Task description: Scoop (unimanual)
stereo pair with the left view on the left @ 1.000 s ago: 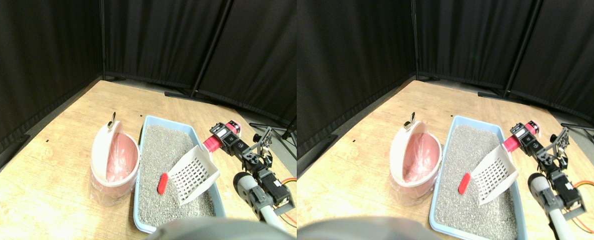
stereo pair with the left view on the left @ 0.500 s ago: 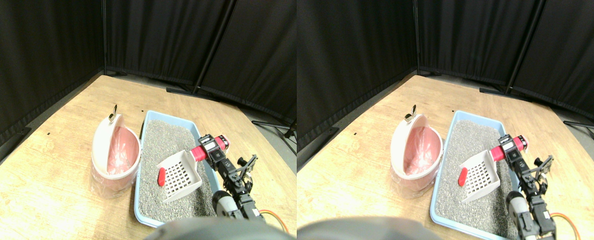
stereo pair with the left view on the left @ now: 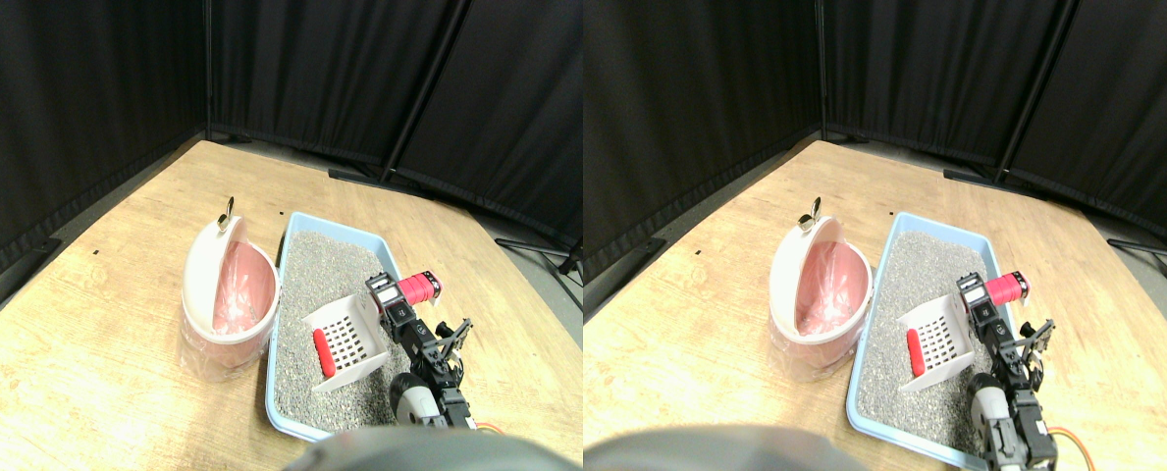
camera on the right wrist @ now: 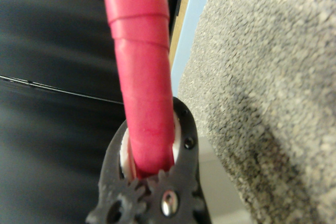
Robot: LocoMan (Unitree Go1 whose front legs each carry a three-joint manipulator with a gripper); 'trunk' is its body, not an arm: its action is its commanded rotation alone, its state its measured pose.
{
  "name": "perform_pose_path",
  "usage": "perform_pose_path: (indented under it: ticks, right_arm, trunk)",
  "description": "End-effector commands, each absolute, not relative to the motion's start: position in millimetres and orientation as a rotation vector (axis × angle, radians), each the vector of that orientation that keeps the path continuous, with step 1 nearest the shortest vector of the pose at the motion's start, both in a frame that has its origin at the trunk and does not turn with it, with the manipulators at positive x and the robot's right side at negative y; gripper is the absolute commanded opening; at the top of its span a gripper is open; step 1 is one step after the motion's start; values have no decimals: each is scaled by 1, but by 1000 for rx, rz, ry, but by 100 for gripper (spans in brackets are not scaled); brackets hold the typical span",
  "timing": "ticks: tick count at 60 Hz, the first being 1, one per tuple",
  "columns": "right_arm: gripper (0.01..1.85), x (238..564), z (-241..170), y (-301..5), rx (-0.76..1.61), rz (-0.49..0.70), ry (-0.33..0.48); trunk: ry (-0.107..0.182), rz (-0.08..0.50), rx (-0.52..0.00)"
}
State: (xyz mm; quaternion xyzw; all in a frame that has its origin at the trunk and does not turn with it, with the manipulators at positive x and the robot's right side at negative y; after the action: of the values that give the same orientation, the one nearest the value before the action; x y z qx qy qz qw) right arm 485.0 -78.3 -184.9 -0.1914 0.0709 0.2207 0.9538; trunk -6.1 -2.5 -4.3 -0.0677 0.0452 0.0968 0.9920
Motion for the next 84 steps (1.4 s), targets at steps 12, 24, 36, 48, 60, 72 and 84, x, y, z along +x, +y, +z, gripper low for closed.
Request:
perform_pose_path:
  ticks: [12, 24, 36, 48, 60, 72, 84]
  right_arm:
    - [5, 500, -170, -112, -70, 342, 215]
    - [5, 502, -164, -138, 139, 246, 196]
    - [5, 499, -167, -158, 310, 179, 141]
    - [5, 502, -153, -166, 460, 168, 21]
    - [5, 504, -135, -169, 567, 168, -46]
    - [5, 510, -121, -168, 651, 200, -63]
    - [5, 513, -119, -161, 799, 199, -64]
  trunk:
    - [105, 180, -128]
    - [102, 163, -123]
    - [95, 156, -115]
    - [87, 152, -112]
    - [77, 157, -121]
    - [73, 162, -128]
    - [69, 166, -131]
